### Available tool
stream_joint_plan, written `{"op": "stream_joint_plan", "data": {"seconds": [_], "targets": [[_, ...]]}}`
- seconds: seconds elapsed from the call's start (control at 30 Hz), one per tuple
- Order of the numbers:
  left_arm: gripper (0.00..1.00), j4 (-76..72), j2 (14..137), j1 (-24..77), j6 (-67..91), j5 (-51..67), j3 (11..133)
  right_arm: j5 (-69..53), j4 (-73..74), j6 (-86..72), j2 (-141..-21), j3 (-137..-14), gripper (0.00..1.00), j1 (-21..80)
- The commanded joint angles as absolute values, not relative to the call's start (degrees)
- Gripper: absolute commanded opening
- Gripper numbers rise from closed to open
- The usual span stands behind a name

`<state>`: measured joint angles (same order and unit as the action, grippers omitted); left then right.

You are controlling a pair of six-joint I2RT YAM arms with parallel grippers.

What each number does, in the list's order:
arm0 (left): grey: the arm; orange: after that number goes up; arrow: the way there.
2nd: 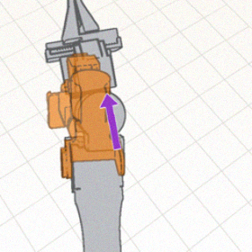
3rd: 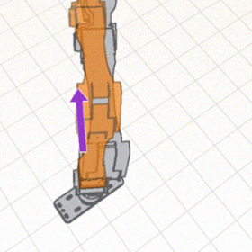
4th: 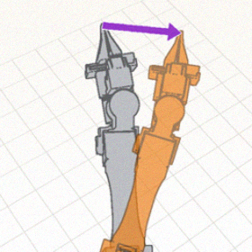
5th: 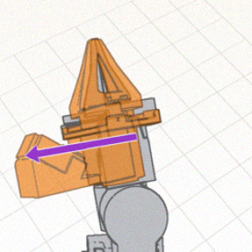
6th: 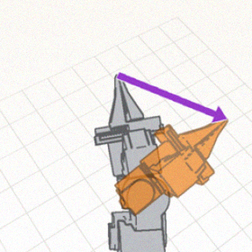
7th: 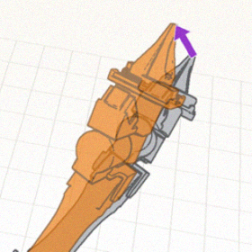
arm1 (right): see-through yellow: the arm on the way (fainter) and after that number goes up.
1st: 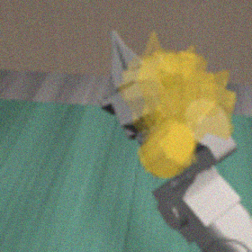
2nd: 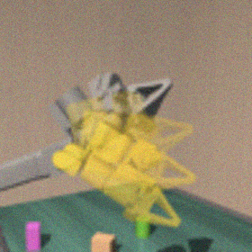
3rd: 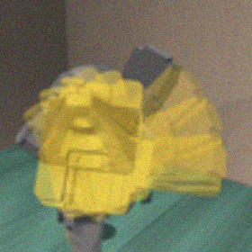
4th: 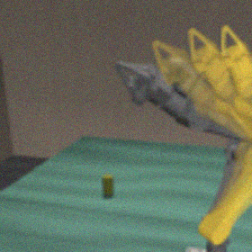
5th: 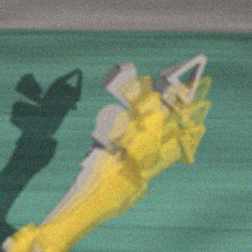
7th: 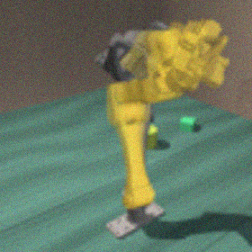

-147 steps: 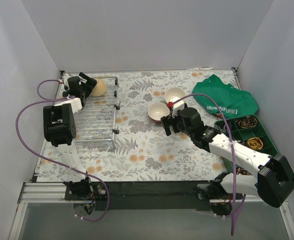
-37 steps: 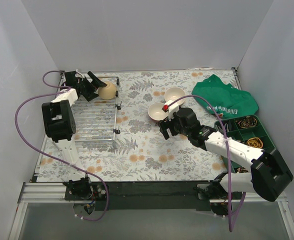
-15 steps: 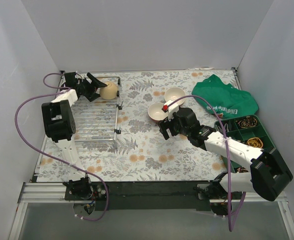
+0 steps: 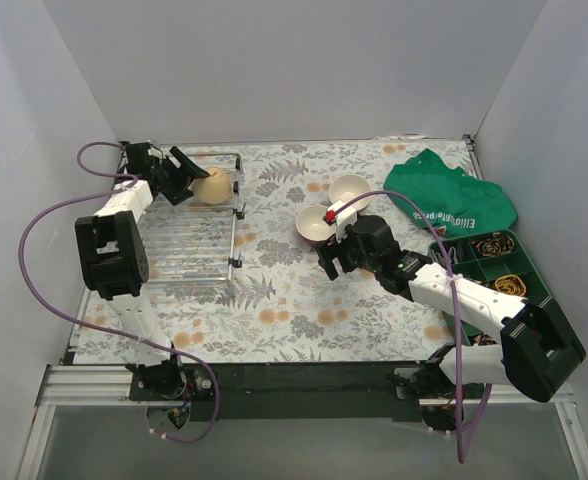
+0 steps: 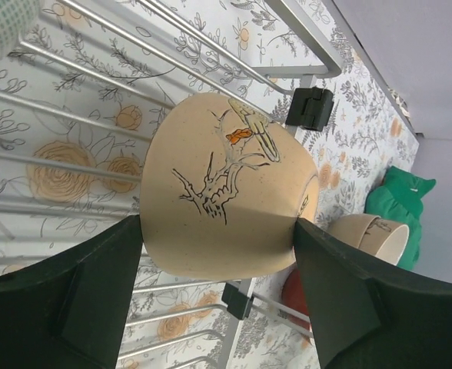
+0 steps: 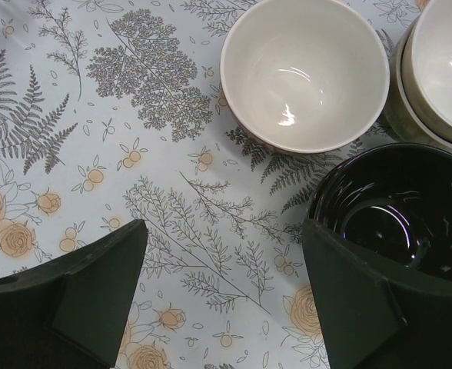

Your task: Unload the bowls from the dish rack

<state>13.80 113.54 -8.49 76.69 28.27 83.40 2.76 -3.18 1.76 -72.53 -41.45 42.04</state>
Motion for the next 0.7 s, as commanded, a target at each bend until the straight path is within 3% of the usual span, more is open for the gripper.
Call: {"op": "stream_joint_plan", "data": {"seconds": [0.0,0.33,0.67], "targets": [[0.24,13.62,104.95,-8.26,73.39,25.05,82.09,1.93,-5.1,1.93,-72.07,-43.15,0.89,42.01],[0.16,16.34,95.19,-4.49,62.68,9.86,77.52,1.41,-5.1,1.85,-72.33,-43.24,0.89,42.01],[0.16,16.09,86.05,10.26,47.56,-16.24,72.17,0.44,-5.62,1.58,-72.16,-43.33,0.89,41.92]]}}
